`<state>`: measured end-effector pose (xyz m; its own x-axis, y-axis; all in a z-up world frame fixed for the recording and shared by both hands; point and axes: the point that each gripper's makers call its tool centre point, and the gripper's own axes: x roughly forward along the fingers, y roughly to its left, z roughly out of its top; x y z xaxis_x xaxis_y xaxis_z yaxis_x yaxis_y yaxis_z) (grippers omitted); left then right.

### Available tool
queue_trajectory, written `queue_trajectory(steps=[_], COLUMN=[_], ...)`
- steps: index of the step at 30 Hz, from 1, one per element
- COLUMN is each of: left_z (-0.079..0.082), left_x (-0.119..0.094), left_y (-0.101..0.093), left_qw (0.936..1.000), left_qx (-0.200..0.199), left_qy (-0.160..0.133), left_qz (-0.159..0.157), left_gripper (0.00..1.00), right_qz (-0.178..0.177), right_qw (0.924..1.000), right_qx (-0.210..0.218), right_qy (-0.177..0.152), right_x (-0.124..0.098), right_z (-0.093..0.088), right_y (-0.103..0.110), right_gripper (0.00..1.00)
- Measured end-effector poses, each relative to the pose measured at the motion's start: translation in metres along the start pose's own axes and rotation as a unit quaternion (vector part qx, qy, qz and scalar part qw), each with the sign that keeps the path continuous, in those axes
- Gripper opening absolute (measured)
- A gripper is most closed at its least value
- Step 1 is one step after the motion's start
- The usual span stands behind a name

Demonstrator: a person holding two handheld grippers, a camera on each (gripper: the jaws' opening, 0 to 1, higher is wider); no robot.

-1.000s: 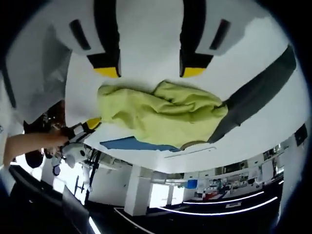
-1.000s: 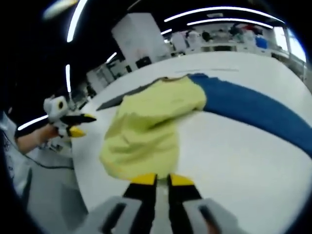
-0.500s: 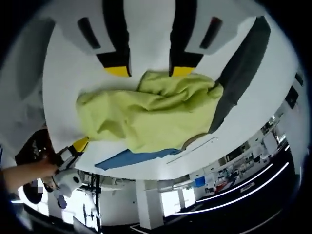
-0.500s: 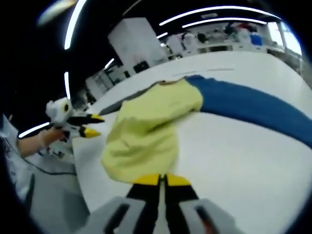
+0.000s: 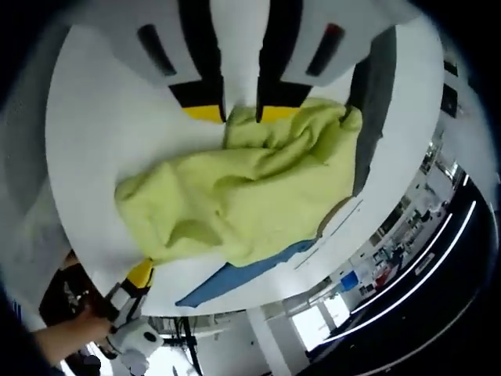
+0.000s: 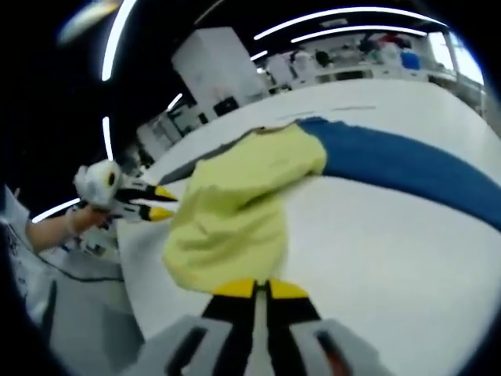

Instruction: Fold the garment on the visible template until the final outline fits inside the template.

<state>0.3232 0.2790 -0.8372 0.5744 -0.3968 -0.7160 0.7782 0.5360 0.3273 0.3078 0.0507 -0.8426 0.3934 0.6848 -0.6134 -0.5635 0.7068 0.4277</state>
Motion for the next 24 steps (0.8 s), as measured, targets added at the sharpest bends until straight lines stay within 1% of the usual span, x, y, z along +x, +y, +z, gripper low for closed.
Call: queue_trajectory(steps=[1,2,4,7,10,14,17,19,20,24], left_z=[-0.003,-0.002,-0.003,-0.006,-0.005,-0.004,0.004,0.010,0.018,0.036], left_x=[0.001,0.000,0.002,0.004,0.006,0.006,-0.003,-0.011,-0.017,-0.030], left_y=[0.003,0.002,0.000,-0.001,-0.002,0.000,0.007,0.016,0.021,0.042], left_qw=[0.9996,0.9996,0.9998,0.9996,0.9998,0.9998,0.9996,0.9990,0.9988,0.9967], left_qx=[0.023,0.024,0.013,0.020,0.010,0.003,-0.007,-0.014,-0.018,-0.030], left_qy=[0.009,0.007,0.009,0.011,0.010,0.005,-0.006,-0.020,-0.025,-0.055], left_qz=[0.009,0.012,0.010,0.015,0.014,0.020,0.026,0.036,0.038,0.052], left_gripper=[0.12,0.12,0.12,0.10,0.02,0.00,0.00,0.00,0.00,0.00], right_qz=[-0.001,-0.001,-0.001,-0.002,-0.001,-0.002,-0.003,-0.004,-0.005,-0.007], right_qw=[1.0000,1.0000,1.0000,1.0000,1.0000,1.0000,1.0000,1.0000,1.0000,1.0000], right_qx=[0.000,0.000,0.002,0.002,0.002,0.004,0.002,0.003,0.003,0.003], right_qy=[-0.001,-0.001,-0.002,-0.001,0.001,-0.001,-0.001,-0.001,-0.001,-0.001], right_x=[0.000,-0.001,-0.001,-0.001,0.000,0.000,0.000,-0.001,-0.001,-0.001], right_z=[0.000,0.000,0.000,-0.001,-0.001,-0.001,-0.002,-0.002,-0.002,-0.003], right_y=[0.000,0.000,-0.001,0.001,0.002,0.002,0.003,0.002,0.002,0.001], right_gripper=[0.00,0.00,0.00,0.00,0.00,0.00,0.00,0.00,0.00,0.00])
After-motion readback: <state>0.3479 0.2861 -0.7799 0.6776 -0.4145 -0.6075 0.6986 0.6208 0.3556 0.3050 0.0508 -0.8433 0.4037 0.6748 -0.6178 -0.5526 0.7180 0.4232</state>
